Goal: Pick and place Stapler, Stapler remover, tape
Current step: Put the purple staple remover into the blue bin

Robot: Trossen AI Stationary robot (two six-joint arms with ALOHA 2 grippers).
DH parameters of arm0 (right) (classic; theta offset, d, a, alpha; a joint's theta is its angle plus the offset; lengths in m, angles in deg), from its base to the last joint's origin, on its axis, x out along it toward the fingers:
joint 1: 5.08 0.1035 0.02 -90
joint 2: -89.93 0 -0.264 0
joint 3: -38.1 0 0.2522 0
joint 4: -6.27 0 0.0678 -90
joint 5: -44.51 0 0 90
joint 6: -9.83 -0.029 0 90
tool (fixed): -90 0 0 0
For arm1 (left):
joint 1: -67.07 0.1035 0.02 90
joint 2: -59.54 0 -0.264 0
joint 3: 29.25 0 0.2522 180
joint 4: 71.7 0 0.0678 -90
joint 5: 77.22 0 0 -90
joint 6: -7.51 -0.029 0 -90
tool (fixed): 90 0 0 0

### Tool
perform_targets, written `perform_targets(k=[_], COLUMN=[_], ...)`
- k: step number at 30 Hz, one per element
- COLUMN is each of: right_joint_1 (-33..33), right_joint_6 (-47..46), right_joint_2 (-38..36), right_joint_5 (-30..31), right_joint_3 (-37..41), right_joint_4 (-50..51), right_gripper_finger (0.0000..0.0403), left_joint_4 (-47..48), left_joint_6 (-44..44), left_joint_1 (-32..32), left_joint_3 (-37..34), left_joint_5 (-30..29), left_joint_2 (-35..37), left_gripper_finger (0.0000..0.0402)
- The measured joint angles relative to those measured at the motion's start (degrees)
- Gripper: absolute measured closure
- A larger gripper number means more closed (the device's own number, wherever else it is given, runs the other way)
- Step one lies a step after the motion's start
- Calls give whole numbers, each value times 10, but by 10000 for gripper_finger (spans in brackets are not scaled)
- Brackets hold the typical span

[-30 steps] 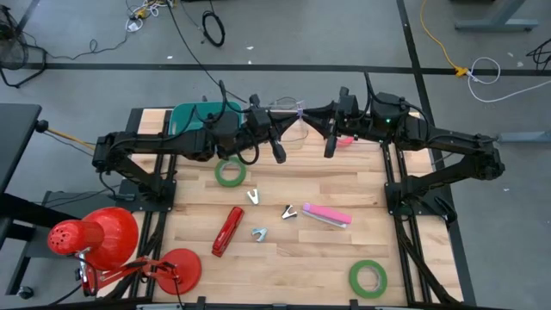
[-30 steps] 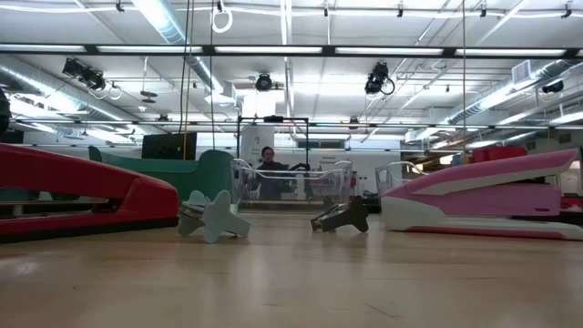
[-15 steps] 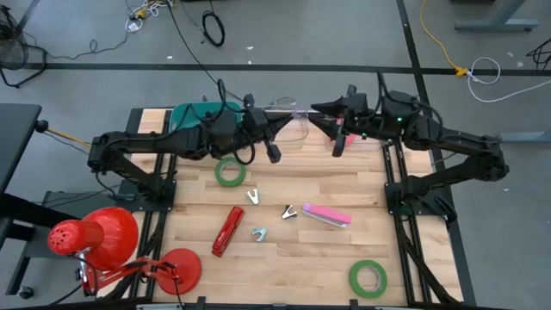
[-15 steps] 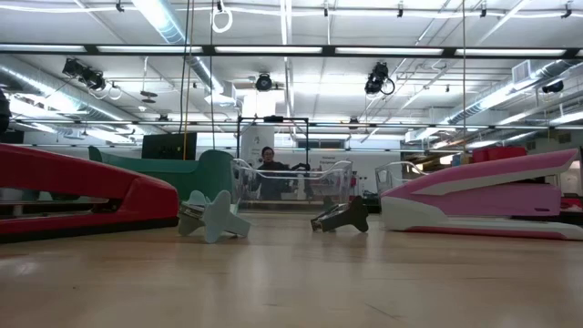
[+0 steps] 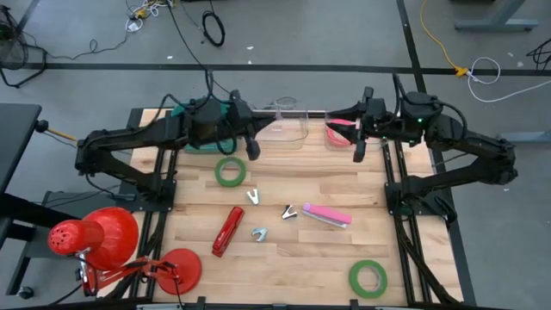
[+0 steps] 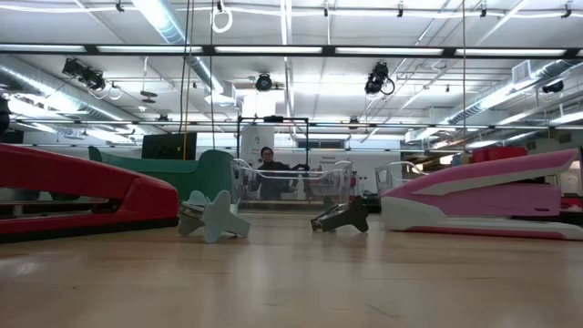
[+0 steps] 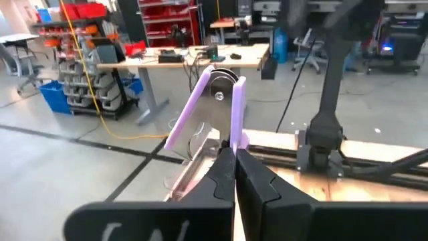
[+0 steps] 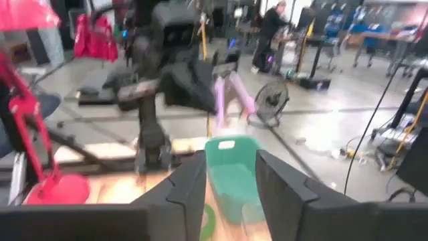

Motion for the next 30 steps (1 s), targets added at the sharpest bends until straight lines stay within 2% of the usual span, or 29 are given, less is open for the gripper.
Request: perform_targets(k=[6,11,13,20,24,30], right_joint_1=[0,0,0,0,0,0], right_joint_6=[0,0,0,0,0,0], right_joint_2=[-11,-12,-12,-12,-12,-12], right_joint_5=[-4,-5,-11,-49,-49,-48], right_joint_3=[0,0,0,0,0,0], right_joint_4=[24,28,28,41,56,62], right_gripper_finger=[309,337,349,397,397,401], left_joint_4=[74,86,85,172,210,212], left_joint_6=[28,38,40,57,68,70], left_joint_1=[30,42,47,71,85,122], left_joint_3=[-1,-1,-1,-1,-6,-22], left_joint_5=[26,27,38,66,71,101], left_joint_2=[31,38,41,40,40,40], left_gripper_finger=[400,400,400,400,400,401])
